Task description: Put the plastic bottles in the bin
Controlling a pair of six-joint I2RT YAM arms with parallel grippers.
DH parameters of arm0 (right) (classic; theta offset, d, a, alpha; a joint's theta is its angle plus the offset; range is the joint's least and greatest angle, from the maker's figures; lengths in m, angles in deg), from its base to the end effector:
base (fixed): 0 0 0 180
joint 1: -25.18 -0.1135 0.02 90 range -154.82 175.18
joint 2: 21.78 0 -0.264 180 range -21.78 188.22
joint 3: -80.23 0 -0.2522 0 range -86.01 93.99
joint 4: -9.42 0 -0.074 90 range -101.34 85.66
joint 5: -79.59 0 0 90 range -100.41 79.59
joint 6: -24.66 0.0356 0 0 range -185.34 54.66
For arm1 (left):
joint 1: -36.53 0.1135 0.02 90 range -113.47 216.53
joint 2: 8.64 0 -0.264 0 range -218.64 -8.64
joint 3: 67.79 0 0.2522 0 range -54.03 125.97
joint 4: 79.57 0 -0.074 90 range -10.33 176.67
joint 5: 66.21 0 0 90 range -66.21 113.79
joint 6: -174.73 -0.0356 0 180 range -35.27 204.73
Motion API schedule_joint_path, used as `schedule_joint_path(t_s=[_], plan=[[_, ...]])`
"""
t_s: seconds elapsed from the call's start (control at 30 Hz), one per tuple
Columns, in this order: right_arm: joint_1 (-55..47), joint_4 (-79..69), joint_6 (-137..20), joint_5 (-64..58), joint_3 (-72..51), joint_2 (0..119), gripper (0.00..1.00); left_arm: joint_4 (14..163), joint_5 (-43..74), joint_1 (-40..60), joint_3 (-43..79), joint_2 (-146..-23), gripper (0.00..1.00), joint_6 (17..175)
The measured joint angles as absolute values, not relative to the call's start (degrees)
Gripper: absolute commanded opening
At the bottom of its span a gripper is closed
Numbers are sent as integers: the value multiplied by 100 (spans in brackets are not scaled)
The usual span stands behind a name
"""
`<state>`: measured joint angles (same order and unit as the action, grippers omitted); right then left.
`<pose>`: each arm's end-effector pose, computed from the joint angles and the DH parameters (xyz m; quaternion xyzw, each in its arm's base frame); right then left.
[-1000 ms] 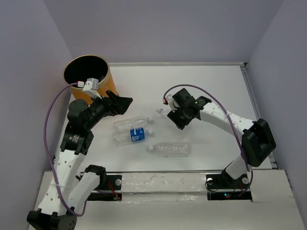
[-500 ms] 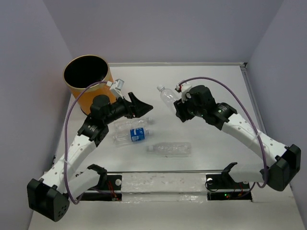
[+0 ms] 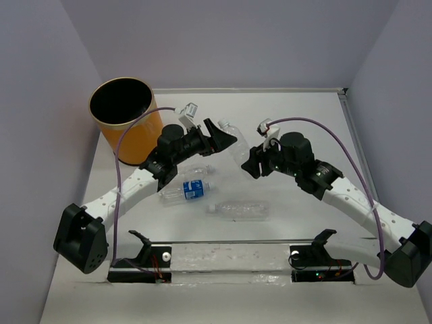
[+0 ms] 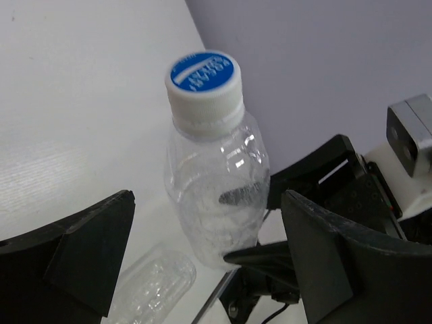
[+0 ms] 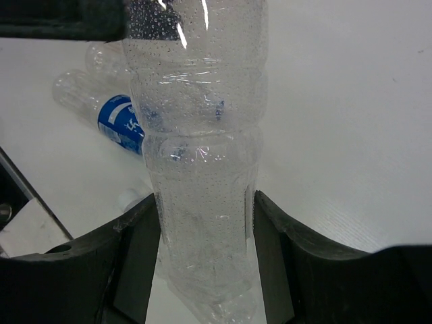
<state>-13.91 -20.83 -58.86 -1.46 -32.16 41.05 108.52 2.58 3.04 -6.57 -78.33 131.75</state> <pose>0.1900 0.1615 0.3224 -0.2767 0.7974 0.2669 0.4651 0.2306 -0.1680 0.3232 0.0467 0.7078 -0.5473 0.4443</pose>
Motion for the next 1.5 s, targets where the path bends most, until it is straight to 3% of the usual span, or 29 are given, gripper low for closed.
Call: schedule_joint_path(t_s=[0.07, 0.2, 0.27, 0.3, 0.37, 0.4, 0.47, 0.57, 0.7, 0.87, 1.13, 1.5], plan=[[-1391, -1993, -5816, -37, -3295, 4004, 37, 10922, 409, 249, -495, -8058, 99, 13182], [-1391, -1799, -5679, 119, -3483, 3864, 37, 11024, 551, 116, -176, -8484, 86, 13212], [-1391, -1711, -5624, 202, -3586, 3812, 38, 11044, 628, 17, -41, -8657, 66, 13217], [-1391, -1705, -5593, 213, -3627, 3777, 38, 11049, 641, -22, 10, -8709, 50, 13221], [-1389, -1668, -5548, 224, -3691, 3709, 52, 11038, 713, -63, 64, -8735, 40, 13226], [-1389, -1644, -5534, 202, -3724, 3654, 71, 11035, 737, -81, 73, -8733, 36, 13258], [-1389, -1624, -5473, 175, -3776, 3550, 84, 11046, 750, -96, 88, -8731, 36, 13280], [-1391, -1620, -5438, 291, -3831, 3366, 90, 10911, 844, -87, 125, -8707, 36, 13247], [-1391, -1635, -5438, 593, -3831, 3215, 90, 10426, 916, 245, 289, -8484, 36, 13073], [-1393, -1770, -5462, 1045, -3883, 3182, 91, 9652, 925, 1718, 827, -7903, 37, 12784], [-1588, -2363, -5548, 925, -3741, 4551, 93, 8393, 1897, 3956, 2862, -7474, 37, 12048], [-2023, -2951, -5663, 73, -3501, 5716, 99, 8209, 4092, 4601, 2997, -7861, 43, 11534]])
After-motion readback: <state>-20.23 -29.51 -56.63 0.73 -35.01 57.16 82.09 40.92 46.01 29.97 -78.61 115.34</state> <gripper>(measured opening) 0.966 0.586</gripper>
